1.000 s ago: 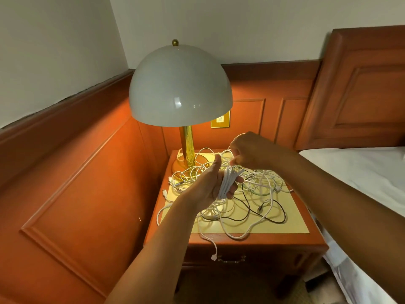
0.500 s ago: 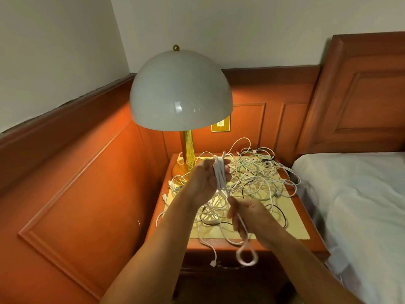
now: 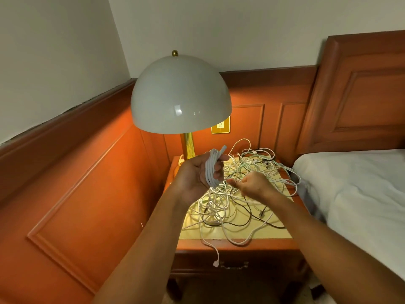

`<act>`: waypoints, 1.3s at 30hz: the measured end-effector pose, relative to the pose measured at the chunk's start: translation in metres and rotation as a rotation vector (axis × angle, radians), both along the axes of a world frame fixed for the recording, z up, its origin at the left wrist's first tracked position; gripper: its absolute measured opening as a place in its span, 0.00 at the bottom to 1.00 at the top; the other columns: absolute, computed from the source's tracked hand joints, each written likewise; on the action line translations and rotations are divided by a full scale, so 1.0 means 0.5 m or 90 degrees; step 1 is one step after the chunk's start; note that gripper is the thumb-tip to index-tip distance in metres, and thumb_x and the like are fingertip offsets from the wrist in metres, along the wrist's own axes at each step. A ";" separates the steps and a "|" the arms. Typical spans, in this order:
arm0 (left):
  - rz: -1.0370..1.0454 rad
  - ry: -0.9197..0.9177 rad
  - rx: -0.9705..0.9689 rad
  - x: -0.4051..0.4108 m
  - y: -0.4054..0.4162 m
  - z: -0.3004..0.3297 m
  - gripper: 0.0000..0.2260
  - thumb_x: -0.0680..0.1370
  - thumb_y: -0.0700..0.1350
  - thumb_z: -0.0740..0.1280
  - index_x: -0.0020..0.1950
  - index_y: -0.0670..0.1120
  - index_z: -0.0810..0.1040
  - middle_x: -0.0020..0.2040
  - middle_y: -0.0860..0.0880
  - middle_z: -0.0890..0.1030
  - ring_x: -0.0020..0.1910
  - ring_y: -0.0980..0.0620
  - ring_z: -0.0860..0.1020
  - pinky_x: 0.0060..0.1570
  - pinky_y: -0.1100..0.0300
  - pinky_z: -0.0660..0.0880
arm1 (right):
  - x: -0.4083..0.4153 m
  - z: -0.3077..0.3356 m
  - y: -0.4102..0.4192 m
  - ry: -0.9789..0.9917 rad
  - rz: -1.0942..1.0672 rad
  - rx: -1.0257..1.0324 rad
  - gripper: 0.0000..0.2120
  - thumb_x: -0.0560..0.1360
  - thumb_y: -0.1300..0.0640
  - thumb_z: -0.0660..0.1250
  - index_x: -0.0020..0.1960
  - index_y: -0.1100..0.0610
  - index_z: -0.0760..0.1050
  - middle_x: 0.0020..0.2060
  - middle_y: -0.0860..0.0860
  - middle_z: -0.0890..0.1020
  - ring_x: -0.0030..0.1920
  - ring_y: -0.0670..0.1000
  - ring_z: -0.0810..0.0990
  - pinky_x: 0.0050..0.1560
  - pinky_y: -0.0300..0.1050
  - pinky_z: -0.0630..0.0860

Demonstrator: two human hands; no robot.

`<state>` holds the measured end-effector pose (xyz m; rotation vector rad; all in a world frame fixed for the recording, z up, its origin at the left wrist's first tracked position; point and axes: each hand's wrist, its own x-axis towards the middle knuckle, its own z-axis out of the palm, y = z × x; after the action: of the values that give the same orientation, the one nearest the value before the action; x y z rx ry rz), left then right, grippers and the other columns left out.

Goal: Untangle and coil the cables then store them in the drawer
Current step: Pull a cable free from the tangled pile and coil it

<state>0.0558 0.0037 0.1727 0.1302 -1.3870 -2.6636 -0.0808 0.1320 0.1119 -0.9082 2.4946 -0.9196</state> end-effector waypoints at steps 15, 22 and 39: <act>-0.008 -0.131 -0.181 -0.035 -0.008 -0.062 0.14 0.82 0.43 0.55 0.53 0.35 0.76 0.43 0.42 0.78 0.34 0.52 0.75 0.35 0.60 0.72 | 0.039 0.253 -0.003 0.287 0.234 0.064 0.09 0.79 0.58 0.64 0.47 0.60 0.82 0.39 0.45 0.79 0.39 0.42 0.74 0.38 0.34 0.66; 0.015 -0.149 0.105 -0.041 -0.012 -0.054 0.20 0.81 0.50 0.50 0.50 0.36 0.75 0.37 0.42 0.75 0.34 0.49 0.73 0.34 0.58 0.72 | 0.113 0.142 0.047 -0.040 0.167 -0.127 0.10 0.79 0.66 0.62 0.54 0.54 0.76 0.38 0.54 0.79 0.25 0.43 0.71 0.24 0.35 0.67; 0.034 -0.057 0.115 -0.034 0.019 0.027 0.18 0.82 0.47 0.55 0.51 0.34 0.78 0.35 0.45 0.78 0.32 0.53 0.75 0.34 0.62 0.75 | 0.109 -0.079 0.032 -0.288 0.061 -0.077 0.33 0.69 0.28 0.58 0.31 0.59 0.76 0.21 0.49 0.67 0.22 0.46 0.64 0.30 0.39 0.67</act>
<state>0.0387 0.0134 0.1863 0.3037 -1.1455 -2.7652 -0.0261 0.1481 0.0722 -0.7463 2.0161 -1.1113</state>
